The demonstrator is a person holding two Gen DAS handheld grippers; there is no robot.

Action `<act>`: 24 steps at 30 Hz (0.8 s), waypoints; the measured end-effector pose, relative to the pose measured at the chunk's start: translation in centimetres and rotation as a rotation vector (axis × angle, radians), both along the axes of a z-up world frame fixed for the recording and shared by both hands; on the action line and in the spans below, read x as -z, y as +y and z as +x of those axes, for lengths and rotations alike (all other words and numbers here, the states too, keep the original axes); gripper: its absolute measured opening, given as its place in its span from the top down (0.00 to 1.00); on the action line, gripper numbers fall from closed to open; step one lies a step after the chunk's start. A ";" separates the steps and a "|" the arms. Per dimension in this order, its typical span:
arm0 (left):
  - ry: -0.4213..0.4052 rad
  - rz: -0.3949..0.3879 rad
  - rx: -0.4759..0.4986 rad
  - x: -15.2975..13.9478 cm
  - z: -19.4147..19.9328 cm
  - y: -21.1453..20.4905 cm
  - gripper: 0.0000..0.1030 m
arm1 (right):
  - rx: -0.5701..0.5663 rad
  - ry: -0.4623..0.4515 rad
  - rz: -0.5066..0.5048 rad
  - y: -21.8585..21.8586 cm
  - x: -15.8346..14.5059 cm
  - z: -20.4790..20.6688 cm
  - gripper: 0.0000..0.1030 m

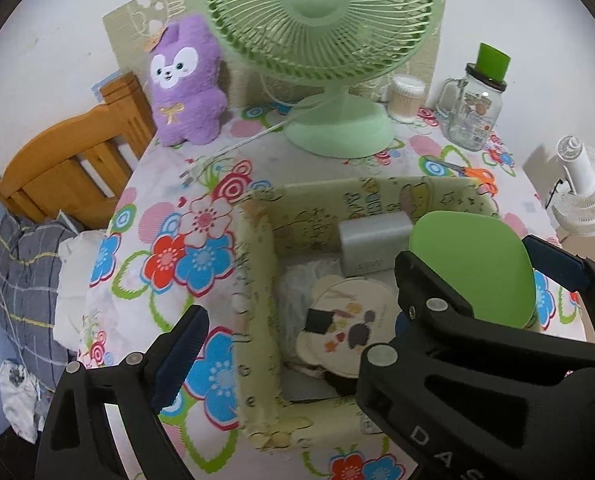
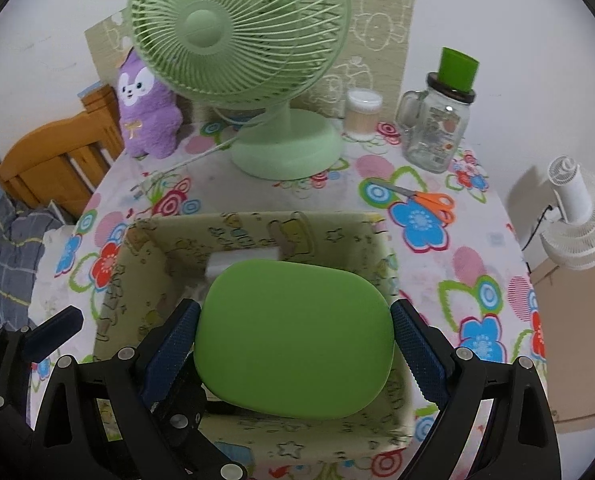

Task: Organize rigid objects
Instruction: 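Lower the lid into the basket with left tool while right tool lowers the pad inside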

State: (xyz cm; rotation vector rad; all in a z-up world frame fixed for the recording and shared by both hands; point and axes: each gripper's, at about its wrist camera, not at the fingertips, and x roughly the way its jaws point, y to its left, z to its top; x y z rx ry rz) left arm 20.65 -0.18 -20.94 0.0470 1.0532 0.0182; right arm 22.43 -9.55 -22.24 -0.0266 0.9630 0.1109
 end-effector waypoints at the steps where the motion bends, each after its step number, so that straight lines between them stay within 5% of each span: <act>1: 0.004 0.004 -0.004 0.1 0.0 0.2 0.07 | -0.003 0.003 0.002 0.2 0.1 0.0 0.07; 24: 0.095 0.068 -0.065 3.5 1.2 1.9 0.06 | -0.022 0.107 0.000 2.3 4.6 2.2 0.06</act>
